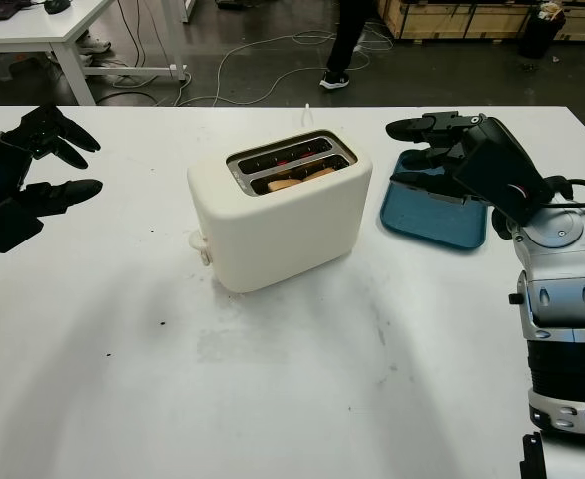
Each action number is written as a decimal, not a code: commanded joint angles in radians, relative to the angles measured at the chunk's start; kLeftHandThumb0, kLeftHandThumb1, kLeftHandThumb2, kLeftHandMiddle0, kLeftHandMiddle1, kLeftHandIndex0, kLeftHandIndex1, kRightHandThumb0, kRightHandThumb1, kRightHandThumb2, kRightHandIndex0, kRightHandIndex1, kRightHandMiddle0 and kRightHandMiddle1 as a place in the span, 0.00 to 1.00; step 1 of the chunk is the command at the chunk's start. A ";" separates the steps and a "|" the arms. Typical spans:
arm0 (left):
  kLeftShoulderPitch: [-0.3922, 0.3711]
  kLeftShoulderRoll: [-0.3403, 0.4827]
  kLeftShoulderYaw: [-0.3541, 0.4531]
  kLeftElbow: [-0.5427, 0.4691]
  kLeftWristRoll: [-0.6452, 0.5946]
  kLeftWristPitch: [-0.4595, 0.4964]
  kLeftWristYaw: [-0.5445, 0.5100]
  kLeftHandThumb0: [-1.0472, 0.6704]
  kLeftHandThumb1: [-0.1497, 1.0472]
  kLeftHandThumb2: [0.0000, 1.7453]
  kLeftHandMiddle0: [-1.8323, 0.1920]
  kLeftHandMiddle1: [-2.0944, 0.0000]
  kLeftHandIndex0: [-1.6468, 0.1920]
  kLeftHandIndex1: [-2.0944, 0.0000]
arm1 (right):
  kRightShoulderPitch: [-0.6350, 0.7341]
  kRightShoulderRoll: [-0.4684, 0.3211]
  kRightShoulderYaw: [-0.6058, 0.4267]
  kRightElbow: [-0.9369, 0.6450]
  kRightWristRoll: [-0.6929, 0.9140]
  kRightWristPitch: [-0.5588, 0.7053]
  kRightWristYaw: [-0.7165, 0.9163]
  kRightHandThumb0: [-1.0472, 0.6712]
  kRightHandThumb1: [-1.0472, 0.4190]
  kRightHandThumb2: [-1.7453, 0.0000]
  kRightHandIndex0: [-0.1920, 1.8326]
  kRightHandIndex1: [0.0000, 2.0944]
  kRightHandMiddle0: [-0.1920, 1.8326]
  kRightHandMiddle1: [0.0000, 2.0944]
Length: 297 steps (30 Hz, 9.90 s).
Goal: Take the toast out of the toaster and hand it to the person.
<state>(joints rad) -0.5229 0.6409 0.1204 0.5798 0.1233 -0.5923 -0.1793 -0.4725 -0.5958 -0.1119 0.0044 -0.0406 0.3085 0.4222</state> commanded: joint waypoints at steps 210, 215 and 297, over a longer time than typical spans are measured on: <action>0.005 -0.009 0.005 -0.023 0.000 0.017 0.019 0.00 0.89 0.14 0.77 0.26 0.78 0.30 | -0.003 0.004 -0.010 -0.018 0.008 -0.014 -0.018 0.44 0.15 1.00 0.36 0.29 0.47 0.00; 0.007 -0.012 0.009 -0.029 -0.006 0.016 0.020 0.00 0.89 0.14 0.77 0.26 0.78 0.29 | -0.003 0.007 -0.010 -0.022 0.010 -0.007 -0.021 0.45 0.15 1.00 0.36 0.29 0.47 0.00; 0.015 -0.011 0.011 -0.032 -0.013 0.024 0.015 0.00 0.89 0.12 0.77 0.26 0.78 0.29 | -0.001 0.010 -0.011 -0.019 0.032 -0.006 -0.024 0.46 0.15 1.00 0.34 0.33 0.47 0.00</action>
<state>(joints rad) -0.5174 0.6347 0.1232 0.5575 0.1170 -0.5664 -0.1665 -0.4709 -0.5876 -0.1194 -0.0171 -0.0094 0.3096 0.4047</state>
